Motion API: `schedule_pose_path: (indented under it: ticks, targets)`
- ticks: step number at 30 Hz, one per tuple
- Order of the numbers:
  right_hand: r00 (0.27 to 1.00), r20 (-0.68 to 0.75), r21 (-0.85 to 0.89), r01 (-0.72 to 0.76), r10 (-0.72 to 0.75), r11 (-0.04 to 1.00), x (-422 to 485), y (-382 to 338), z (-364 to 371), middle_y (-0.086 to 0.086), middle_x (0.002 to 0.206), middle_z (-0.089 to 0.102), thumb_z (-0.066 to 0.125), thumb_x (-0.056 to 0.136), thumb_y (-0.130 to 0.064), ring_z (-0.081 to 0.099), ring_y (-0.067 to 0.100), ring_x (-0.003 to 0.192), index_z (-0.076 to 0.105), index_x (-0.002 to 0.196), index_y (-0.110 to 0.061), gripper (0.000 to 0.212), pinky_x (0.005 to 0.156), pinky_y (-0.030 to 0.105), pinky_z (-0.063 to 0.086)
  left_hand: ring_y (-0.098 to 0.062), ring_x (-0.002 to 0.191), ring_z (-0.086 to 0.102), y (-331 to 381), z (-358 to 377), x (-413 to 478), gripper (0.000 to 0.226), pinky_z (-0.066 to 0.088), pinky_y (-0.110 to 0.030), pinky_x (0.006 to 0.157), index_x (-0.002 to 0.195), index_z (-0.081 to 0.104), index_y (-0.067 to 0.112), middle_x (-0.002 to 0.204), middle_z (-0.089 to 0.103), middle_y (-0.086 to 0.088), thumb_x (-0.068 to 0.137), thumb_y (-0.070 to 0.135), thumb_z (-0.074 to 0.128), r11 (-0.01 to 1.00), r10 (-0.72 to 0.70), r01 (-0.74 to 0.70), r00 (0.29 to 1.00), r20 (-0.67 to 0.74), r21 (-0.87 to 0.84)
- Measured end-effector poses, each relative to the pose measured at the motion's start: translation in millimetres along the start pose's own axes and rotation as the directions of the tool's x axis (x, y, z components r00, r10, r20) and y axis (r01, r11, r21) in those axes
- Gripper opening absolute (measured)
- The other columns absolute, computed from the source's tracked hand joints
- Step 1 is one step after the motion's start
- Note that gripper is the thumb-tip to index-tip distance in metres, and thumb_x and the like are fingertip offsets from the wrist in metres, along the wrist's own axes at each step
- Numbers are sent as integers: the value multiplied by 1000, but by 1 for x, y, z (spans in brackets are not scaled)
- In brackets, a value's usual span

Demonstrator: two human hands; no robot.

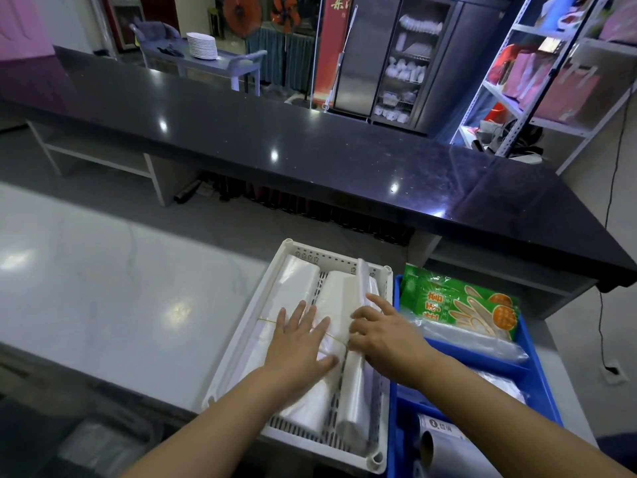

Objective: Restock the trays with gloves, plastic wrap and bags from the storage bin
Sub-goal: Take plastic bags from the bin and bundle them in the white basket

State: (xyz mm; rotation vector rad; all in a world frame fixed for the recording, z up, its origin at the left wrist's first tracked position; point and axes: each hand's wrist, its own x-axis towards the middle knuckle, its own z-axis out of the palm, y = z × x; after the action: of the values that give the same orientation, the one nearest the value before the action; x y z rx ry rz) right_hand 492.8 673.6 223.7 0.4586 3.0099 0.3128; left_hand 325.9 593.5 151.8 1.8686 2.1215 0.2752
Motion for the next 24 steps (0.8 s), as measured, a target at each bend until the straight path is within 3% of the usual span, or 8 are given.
schedule_pose_path:
  ticks: [2,3,5,7,10,13,16,24]
  targets:
    - [998,-54,9,-44,44,999,4,-2,3,-1,111,68,70,73,-16,58,20,113,66,103,-29,32,111,45,29,-24,131,36,8,-11,1,34,24,-37,110,119,57,27,131,55,0,91,39,41,977,-8,-19,992,-125,-212]
    - [993,-82,26,-78,80,997,4,-2,3,1,114,68,75,68,-15,60,20,112,65,105,-27,41,105,45,38,-24,109,53,13,-17,0,25,38,-37,93,91,65,28,102,66,1,93,32,41,936,-22,-24,992,-128,-350]
    - [984,-109,62,-138,144,989,1,2,4,3,116,68,80,61,-13,62,23,109,65,108,-25,51,97,43,46,-25,74,58,24,-24,-3,36,41,-40,70,59,51,23,67,59,1,93,28,41,817,-62,57,998,10,-574]
    - [970,-107,84,-209,217,974,-5,7,5,4,117,67,80,60,-11,62,25,108,64,111,-23,55,95,42,47,-21,61,54,34,-24,-7,35,45,-36,65,57,47,24,60,56,2,90,35,45,730,-118,164,986,114,-664]
    - [941,-120,128,-301,316,945,-16,13,10,3,118,65,78,65,-10,60,25,108,62,116,-21,55,94,40,47,-17,57,55,44,-22,-7,33,46,-34,62,64,54,22,58,55,4,82,49,48,750,-204,222,974,102,-622]
    - [917,-138,189,-346,374,919,-23,16,15,2,120,63,72,73,-9,57,25,112,60,118,-20,48,97,41,44,-16,51,42,49,-21,-3,47,33,-32,53,52,37,20,52,41,2,82,56,43,745,-266,250,962,68,-619]
    - [897,-168,242,-366,410,899,-26,17,16,3,113,66,72,73,-7,60,25,108,65,112,-18,41,93,41,47,-11,53,42,51,-21,-1,40,28,-27,47,63,48,20,61,50,0,74,58,49,800,-282,255,959,35,-543]
    - [891,-188,312,-344,413,886,-27,14,19,-3,108,67,68,78,-11,59,20,105,66,108,-20,32,92,36,44,-11,47,30,31,-30,1,34,17,-26,42,52,26,19,53,33,4,70,2,48,822,-326,270,945,-26,-501]
